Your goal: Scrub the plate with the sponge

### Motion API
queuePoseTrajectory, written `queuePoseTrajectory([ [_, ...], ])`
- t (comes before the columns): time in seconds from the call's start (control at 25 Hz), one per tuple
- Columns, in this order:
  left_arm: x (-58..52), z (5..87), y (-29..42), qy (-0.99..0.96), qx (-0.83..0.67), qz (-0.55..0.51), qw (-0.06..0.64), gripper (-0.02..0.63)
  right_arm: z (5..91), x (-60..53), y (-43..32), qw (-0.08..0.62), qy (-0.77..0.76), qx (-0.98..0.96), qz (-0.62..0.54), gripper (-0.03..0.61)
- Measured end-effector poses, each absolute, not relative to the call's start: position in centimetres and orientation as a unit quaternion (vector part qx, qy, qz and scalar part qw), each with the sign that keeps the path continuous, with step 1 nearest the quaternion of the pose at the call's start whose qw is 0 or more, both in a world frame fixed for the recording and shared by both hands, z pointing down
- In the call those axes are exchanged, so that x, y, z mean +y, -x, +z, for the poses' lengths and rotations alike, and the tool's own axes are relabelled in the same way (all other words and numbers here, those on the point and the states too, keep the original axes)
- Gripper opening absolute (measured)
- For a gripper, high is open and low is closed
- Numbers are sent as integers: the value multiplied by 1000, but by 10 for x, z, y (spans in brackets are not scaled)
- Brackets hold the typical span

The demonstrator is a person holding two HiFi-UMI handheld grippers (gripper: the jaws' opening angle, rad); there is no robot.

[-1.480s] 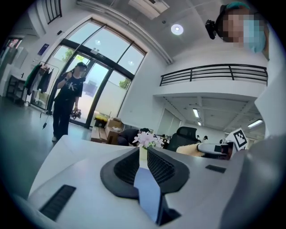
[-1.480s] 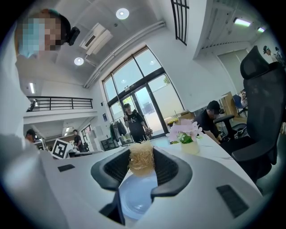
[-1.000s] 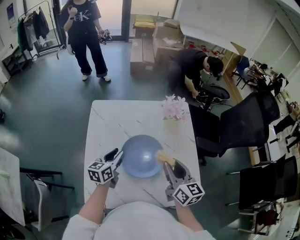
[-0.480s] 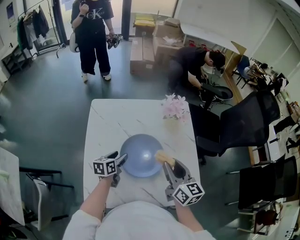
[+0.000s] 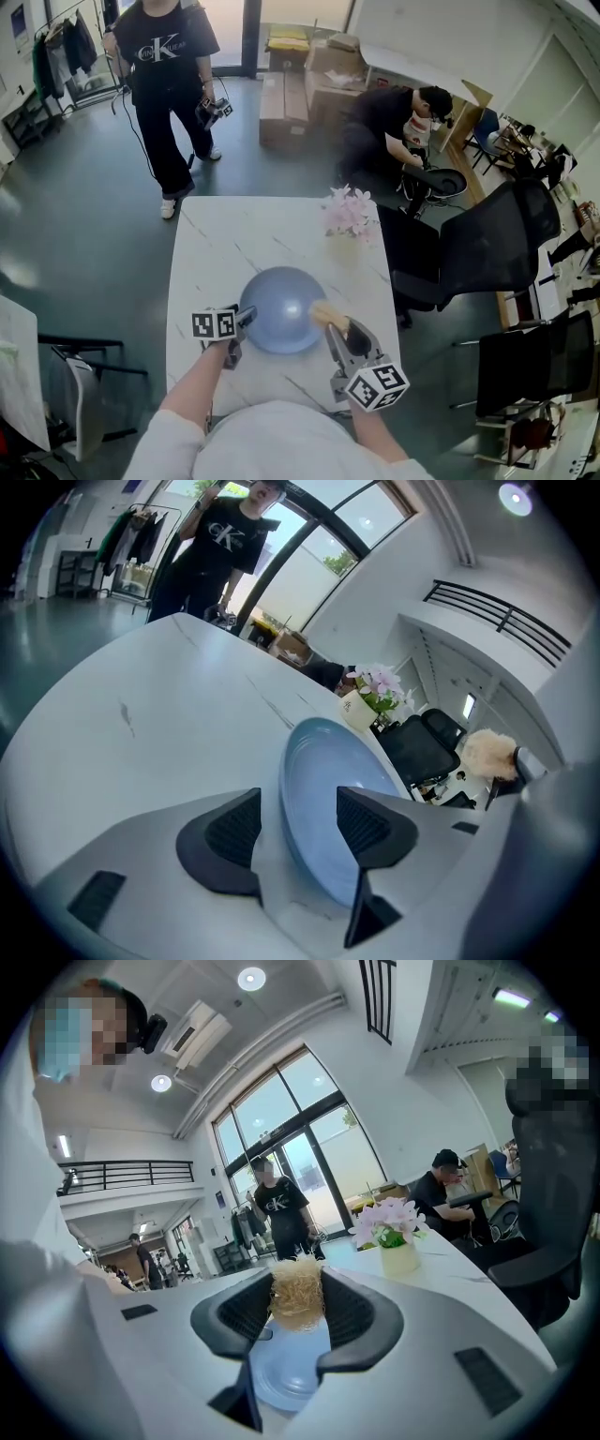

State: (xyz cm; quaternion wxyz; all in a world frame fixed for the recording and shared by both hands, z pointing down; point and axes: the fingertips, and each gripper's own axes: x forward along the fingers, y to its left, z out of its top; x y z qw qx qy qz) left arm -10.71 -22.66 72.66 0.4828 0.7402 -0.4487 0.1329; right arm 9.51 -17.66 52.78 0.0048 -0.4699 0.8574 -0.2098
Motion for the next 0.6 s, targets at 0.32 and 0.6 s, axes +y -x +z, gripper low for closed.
queuePoseTrajectory([
  [0.32,-224,742,106,-741,-439,183,474,118,530,-179,-98,0,473,855,-211,160],
  [0.6,-226,743,110,-713,-451,149,516,63,530,-180,-99,-2,476,853,-215,160],
])
